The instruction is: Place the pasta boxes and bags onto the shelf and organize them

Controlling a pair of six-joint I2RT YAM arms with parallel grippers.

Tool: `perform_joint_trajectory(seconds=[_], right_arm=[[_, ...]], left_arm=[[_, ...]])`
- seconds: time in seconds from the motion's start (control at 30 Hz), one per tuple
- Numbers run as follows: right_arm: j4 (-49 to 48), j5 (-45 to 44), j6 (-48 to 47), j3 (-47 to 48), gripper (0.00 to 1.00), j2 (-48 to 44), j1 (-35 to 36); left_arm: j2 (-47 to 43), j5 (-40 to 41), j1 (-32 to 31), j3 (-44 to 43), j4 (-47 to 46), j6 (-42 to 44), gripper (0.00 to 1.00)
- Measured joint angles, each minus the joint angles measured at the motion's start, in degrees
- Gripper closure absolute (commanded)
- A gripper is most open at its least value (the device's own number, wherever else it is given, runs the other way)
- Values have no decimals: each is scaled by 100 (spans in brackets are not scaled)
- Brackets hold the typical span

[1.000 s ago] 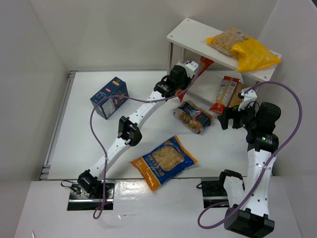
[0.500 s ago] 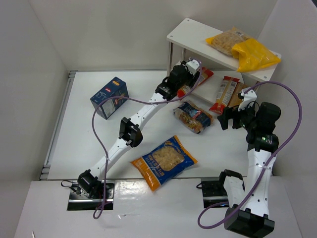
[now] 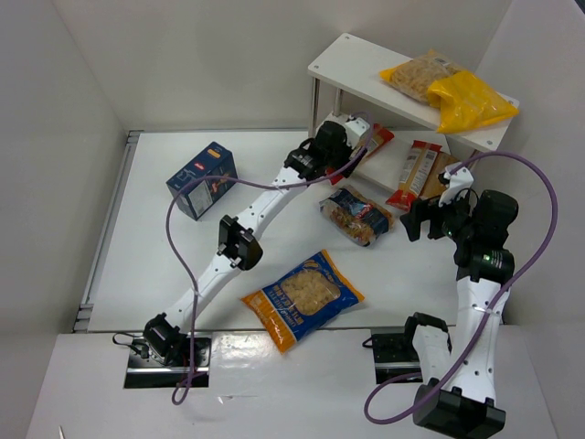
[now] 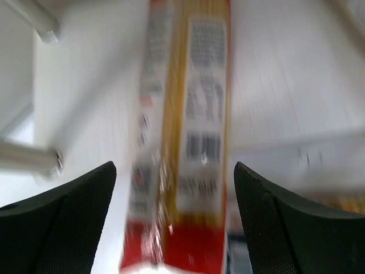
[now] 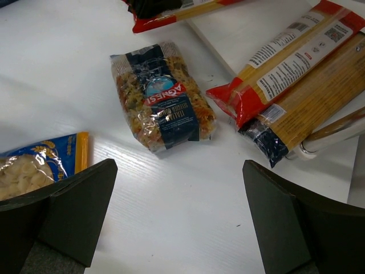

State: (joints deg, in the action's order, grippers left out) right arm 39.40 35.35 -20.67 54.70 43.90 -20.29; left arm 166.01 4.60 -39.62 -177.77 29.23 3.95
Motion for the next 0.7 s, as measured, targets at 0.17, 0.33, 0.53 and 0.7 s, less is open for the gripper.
perform_joint_trajectory(seconds=[0.17,0.33,0.53,0.7], right_arm=[[50,90,-31,0,0,-129,0],[74,195,-90,0,0,-210,0],[116,264,-157,-2,0,-225,0],[186,310,-192,-2,0,-227,0]], left_arm=[[-385,-208,24,0,1832,-214,10],[-953,-444,173,57,3075,-264,8],[-2402,-822,367,1099,3427,-214,5],[-3753,-1143,363,2837,3416,-105,3]])
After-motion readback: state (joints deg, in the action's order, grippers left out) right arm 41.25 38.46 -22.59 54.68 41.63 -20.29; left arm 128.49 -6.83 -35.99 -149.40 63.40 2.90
